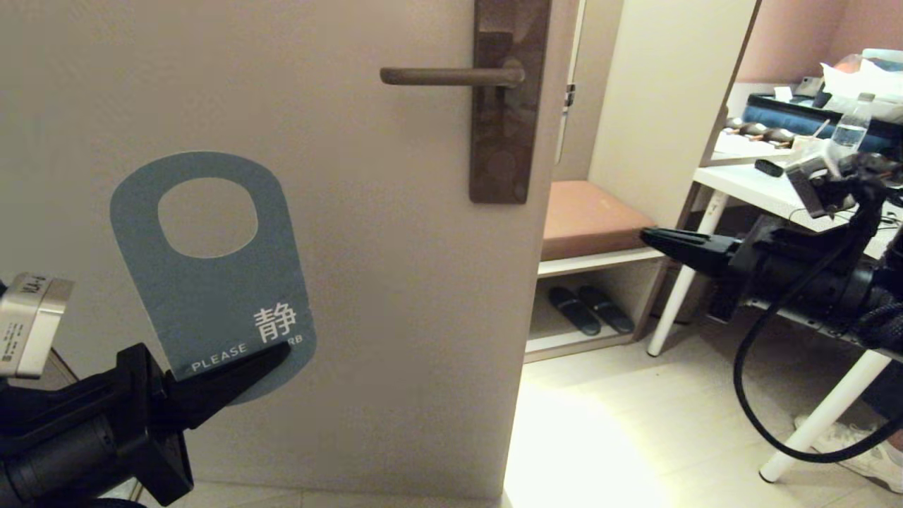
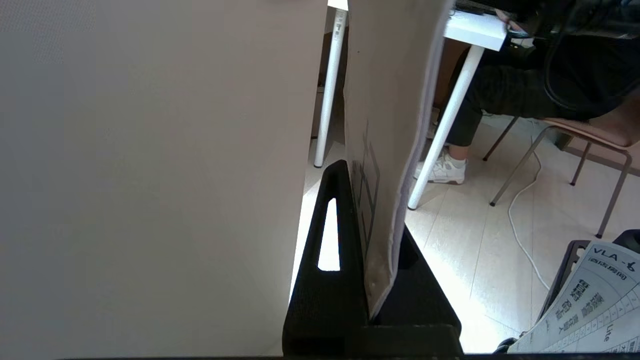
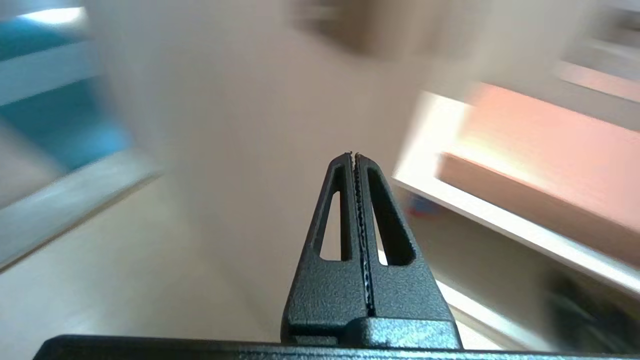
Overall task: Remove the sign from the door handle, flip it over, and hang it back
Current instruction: Hang the sign back with the other side facing out
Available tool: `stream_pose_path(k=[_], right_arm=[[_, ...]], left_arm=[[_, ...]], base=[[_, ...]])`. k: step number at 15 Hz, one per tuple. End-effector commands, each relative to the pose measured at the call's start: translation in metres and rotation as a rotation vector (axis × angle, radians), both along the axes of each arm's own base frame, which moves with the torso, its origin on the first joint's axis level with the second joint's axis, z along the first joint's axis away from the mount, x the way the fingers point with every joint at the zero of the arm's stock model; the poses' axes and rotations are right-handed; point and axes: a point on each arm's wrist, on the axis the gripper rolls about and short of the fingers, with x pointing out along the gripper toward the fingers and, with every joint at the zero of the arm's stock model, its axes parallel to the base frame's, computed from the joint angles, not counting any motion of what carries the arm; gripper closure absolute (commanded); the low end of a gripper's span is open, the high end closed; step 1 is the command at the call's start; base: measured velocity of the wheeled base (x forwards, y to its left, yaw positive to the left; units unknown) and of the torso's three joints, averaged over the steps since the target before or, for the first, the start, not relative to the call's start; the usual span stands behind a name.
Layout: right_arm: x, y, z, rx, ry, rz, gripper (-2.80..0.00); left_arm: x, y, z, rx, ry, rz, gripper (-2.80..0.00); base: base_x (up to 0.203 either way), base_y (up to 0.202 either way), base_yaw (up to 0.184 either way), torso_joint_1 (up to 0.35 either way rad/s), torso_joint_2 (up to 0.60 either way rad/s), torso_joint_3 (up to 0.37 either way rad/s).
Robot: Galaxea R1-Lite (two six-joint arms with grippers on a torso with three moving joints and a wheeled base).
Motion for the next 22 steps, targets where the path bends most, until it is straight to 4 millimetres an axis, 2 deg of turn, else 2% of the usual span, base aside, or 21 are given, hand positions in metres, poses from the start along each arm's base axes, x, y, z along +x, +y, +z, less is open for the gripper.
stream_pose_path(k=[1, 4, 7, 9, 13, 16, 18, 22], right_arm=[[-0.023, -0.035, -0.007, -0.002, 0.005, -0.141, 0.0], [-0.072, -0.055, -0.04, -0.011, 0.085, -0.239, 0.0], [-0.123, -0.057, -0.073, -0.012, 0.132, -0.264, 0.0], [-0.149, -0.058, -0.089, -0.012, 0.158, -0.284, 0.0], [-0.183, -0.058, -0.107, -0.023, 0.228, -0.359, 0.0], [-0.208, -0.06, -0.123, -0.051, 0.276, -0.498, 0.0], [-0.213, -0.063, -0.129, -0.083, 0.304, -0.659, 0.0], [-0.23, -0.064, -0.142, -0.075, 0.338, -0.745, 0.0]], left_arm=[[0.001, -0.001, 0.0, -0.001, -0.001, -0.003, 0.0], [0.002, -0.001, -0.001, -0.001, 0.009, -0.002, 0.0], [0.003, 0.0, -0.001, 0.0, 0.01, 0.003, 0.0], [0.002, 0.0, -0.001, -0.001, 0.009, 0.003, 0.0], [0.002, 0.0, -0.003, 0.001, 0.017, 0.002, 0.0], [0.005, -0.001, -0.007, 0.01, 0.039, 0.0, 0.0], [0.006, -0.001, -0.006, 0.011, 0.037, 0.0, 0.0], [0.006, -0.001, -0.006, 0.01, 0.036, 0.0, 0.0]], base=[[0.0, 0.0, 0.0, 0.0, 0.0, 0.0], [0.0, 0.0, 0.0, 0.0, 0.0, 0.0], [0.0, 0.0, 0.0, 0.0, 0.0, 0.0], [0.0, 0.0, 0.0, 0.0, 0.0, 0.0], [0.0, 0.0, 0.0, 0.0, 0.0, 0.0], [0.0, 0.0, 0.0, 0.0, 0.0, 0.0], [0.0, 0.0, 0.0, 0.0, 0.0, 0.0], [0.0, 0.0, 0.0, 0.0, 0.0, 0.0]])
